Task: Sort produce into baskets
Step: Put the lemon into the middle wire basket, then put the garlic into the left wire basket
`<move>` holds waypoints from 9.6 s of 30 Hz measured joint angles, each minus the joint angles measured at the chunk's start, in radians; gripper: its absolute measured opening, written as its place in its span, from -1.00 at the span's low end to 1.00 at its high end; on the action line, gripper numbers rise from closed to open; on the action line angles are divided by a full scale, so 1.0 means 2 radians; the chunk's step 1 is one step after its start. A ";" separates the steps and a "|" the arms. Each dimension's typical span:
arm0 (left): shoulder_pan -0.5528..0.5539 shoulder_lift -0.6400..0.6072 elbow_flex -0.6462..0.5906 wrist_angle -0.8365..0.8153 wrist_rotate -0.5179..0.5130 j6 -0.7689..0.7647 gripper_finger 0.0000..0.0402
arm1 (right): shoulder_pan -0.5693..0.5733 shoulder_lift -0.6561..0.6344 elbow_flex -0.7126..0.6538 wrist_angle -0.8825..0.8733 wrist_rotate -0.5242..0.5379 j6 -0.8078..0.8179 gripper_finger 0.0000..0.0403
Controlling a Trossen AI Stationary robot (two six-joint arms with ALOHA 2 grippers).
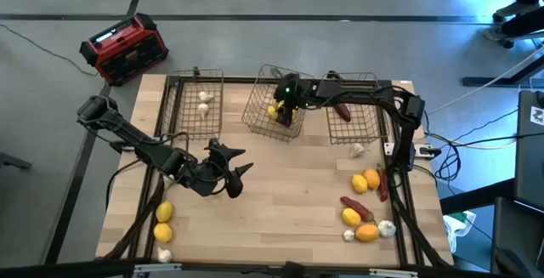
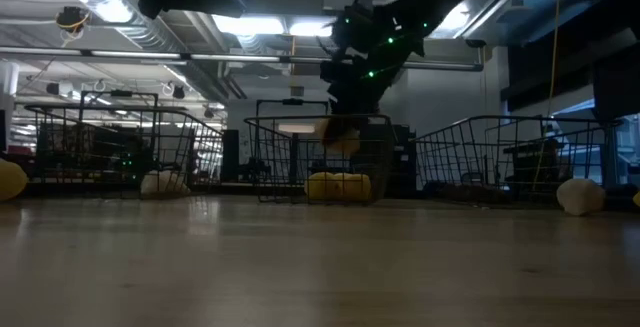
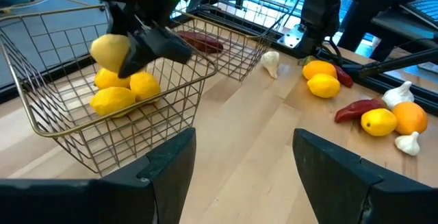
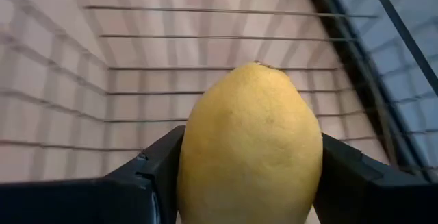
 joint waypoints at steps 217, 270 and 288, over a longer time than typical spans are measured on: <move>-0.085 0.083 0.004 -0.408 0.414 -0.491 -0.18 | 0.277 -0.193 -0.271 0.277 0.109 0.103 0.85; 0.540 -0.008 0.149 -0.525 0.221 0.068 -0.14 | 0.277 -0.193 -0.271 0.278 0.104 0.109 0.85; 0.590 -0.002 -0.025 -0.335 0.298 0.069 -0.14 | 0.277 -0.193 -0.271 0.278 0.104 0.117 0.85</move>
